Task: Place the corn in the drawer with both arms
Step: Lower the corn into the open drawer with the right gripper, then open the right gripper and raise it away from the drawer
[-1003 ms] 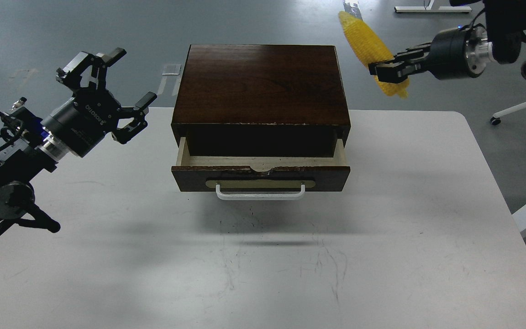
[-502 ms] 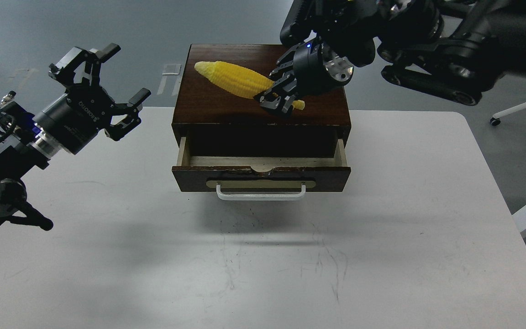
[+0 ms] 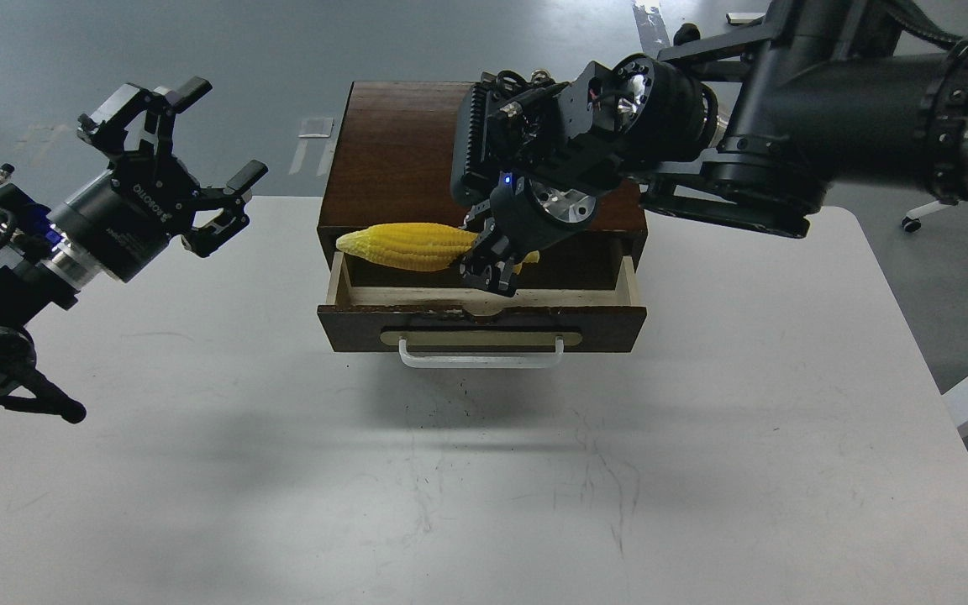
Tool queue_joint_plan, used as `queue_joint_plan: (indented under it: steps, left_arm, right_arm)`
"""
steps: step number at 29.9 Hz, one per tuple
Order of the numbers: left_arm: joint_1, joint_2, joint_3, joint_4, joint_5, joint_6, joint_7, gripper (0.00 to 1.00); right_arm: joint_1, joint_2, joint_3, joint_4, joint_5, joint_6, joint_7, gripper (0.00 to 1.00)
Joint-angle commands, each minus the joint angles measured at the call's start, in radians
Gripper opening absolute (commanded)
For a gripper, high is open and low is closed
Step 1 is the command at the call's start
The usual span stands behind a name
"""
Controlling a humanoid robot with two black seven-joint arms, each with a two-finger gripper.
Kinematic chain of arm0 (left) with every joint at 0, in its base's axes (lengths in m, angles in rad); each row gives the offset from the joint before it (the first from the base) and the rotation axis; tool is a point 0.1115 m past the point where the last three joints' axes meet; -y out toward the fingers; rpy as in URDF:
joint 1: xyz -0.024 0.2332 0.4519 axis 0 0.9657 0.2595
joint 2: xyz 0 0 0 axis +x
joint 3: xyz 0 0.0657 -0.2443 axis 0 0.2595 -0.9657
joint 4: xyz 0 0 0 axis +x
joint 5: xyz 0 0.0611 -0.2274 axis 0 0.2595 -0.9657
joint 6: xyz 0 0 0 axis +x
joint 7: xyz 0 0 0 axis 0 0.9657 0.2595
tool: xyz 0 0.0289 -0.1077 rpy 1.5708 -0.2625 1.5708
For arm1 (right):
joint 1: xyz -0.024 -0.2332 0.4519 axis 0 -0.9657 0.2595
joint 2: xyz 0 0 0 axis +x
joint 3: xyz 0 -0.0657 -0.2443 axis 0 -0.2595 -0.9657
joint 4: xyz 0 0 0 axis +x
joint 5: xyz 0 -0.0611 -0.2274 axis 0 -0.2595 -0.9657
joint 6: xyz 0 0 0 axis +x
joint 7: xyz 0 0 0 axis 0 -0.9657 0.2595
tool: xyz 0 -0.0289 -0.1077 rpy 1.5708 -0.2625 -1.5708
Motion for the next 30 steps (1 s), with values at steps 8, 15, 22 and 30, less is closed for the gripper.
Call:
queue_joint_plan:
  steps: [8, 15, 22, 30]
  left_arm:
    - [0.001, 0.005, 0.000, 0.000, -0.001, -0.002, 0.000, 0.99]
    - [0.000, 0.006, -0.001, 0.000, -0.001, -0.002, 0.000, 0.99]
    - [0.000, 0.005, -0.001, 0.000, 0.001, -0.002, 0.000, 0.99]
    - [0.001, 0.002, 0.000, 0.000, 0.001, -0.002, 0.000, 0.99]
  right_arm:
    - [-0.002, -0.003, -0.001, 0.008, 0.003, 0.000, 0.000, 0.54]
    - [0.007, -0.006, 0.002, 0.011, 0.017, 0.000, 0.000, 0.66]
    - [0.059, -0.072, 0.048, 0.041, 0.064, -0.001, 0.000, 0.82]
    - [0.068, -0.251, 0.175, 0.038, 0.343, 0.002, 0.000, 0.95]
